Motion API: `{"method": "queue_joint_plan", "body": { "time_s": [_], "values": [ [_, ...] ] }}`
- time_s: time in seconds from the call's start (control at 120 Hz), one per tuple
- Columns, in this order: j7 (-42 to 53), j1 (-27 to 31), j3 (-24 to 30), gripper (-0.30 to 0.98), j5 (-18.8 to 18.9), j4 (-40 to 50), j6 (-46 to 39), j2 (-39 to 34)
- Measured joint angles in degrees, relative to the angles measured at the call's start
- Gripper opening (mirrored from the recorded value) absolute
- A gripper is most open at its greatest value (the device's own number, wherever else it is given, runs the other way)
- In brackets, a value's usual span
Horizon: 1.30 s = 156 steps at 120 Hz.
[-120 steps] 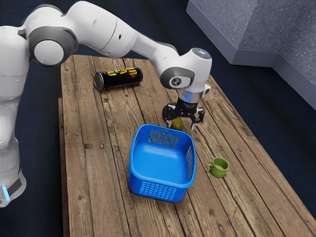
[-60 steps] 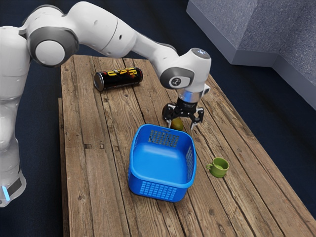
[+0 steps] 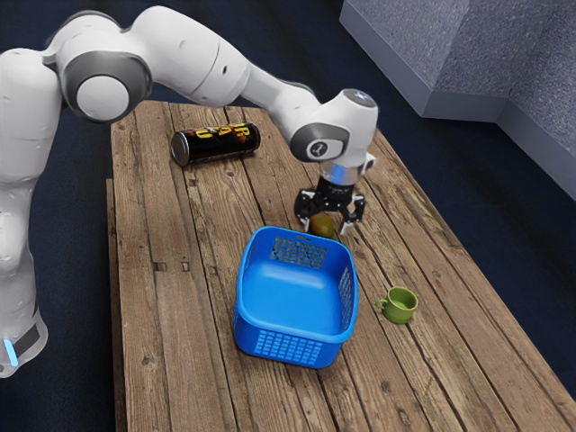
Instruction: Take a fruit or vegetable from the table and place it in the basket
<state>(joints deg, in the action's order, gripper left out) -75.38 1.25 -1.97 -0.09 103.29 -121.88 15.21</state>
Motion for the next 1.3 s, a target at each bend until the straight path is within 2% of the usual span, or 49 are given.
{"method": "queue_joint_plan", "body": {
  "time_s": [0.1, 0.2, 0.325, 0.408, 0.525, 0.8, 0.95, 1.033, 1.3],
  "values": [
    [0.4, 0.75, 0.02, 0.48, -0.33, -0.07, -0.2, 0.24],
    [0.71, 0.96, 0.04, 0.44, -0.56, -0.08, -0.32, 0.3],
    [1.02, 0.52, 0.28, 0.47, -0.76, -0.07, -0.26, 0.28],
    [1.22, 0.35, 0.37, 0.34, -0.85, -0.02, -0.11, -0.29],
    [1.44, 0.34, 0.43, 0.29, -0.86, -0.01, 0.48, -1.56],
    [1.77, 0.53, 4.02, 0.29, -0.45, -0.26, 4.19, -11.53],
    [1.88, 2.83, 9.94, 0.29, 0.12, 2.71, 6.85, -19.94],
    [1.92, 1.03, 13.24, 0.29, 0.33, 5.59, 7.76, -23.79],
    [1.93, 0.18, 19.1, 0.29, 0.45, 8.57, 8.86, -25.99]
  ]
}}
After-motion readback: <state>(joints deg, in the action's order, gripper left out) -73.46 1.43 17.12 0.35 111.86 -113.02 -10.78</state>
